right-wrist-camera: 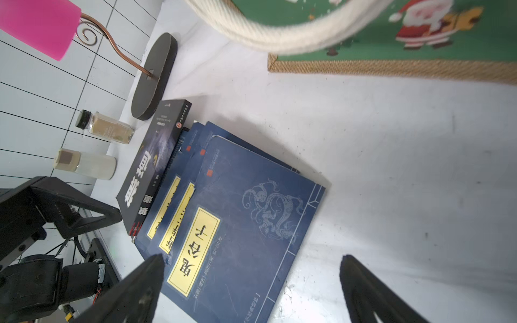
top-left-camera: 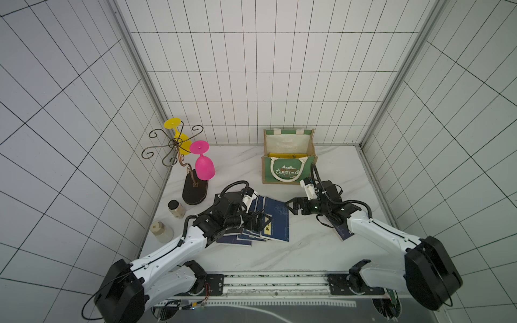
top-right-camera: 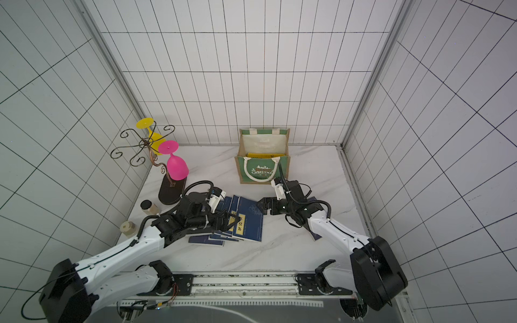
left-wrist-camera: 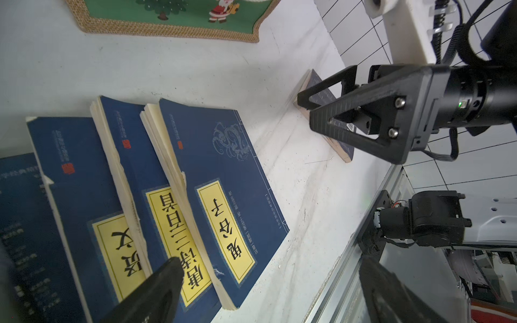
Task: Put the books into the canvas bag
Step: Pick up the book from the book.
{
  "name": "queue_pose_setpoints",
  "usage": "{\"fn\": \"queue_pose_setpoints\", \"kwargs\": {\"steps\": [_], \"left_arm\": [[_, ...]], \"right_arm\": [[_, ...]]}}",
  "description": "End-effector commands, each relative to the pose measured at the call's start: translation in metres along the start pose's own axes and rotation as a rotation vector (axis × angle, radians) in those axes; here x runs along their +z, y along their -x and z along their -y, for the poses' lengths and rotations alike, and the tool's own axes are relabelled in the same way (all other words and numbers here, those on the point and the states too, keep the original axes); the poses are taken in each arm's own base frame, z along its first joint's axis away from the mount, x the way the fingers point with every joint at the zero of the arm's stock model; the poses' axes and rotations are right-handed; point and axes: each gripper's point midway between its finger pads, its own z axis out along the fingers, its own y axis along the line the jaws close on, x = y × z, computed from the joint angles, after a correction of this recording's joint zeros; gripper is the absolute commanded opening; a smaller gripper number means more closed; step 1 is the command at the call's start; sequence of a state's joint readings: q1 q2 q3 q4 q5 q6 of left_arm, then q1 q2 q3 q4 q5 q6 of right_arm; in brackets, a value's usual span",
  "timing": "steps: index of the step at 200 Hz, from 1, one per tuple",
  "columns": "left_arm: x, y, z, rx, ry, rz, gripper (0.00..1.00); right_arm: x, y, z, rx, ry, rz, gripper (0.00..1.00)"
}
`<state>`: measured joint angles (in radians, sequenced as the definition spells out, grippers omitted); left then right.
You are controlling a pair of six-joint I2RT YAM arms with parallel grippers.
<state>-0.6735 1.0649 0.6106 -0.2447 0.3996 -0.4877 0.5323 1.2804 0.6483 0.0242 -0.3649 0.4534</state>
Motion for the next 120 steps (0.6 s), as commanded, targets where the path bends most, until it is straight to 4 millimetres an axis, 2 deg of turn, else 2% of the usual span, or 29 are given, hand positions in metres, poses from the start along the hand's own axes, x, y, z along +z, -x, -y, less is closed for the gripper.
{"fn": "queue_pose_setpoints", "kwargs": {"steps": [1, 85, 120], "left_arm": [[0.012, -0.006, -0.004, -0.024, 0.003, -0.008, 0.97], [0.034, -0.025, -0.033, -0.086, 0.099, -0.049, 0.97], [0.038, -0.032, -0.037, -0.101, 0.100, -0.077, 0.97]], "right_arm": [[0.015, -0.020, -0.002, 0.014, 0.046, -0.018, 0.98], [0.054, -0.069, 0.009, 0.119, 0.055, -0.106, 0.98], [0.067, -0.085, -0.004, 0.126, 0.114, -0.150, 0.98]]}}
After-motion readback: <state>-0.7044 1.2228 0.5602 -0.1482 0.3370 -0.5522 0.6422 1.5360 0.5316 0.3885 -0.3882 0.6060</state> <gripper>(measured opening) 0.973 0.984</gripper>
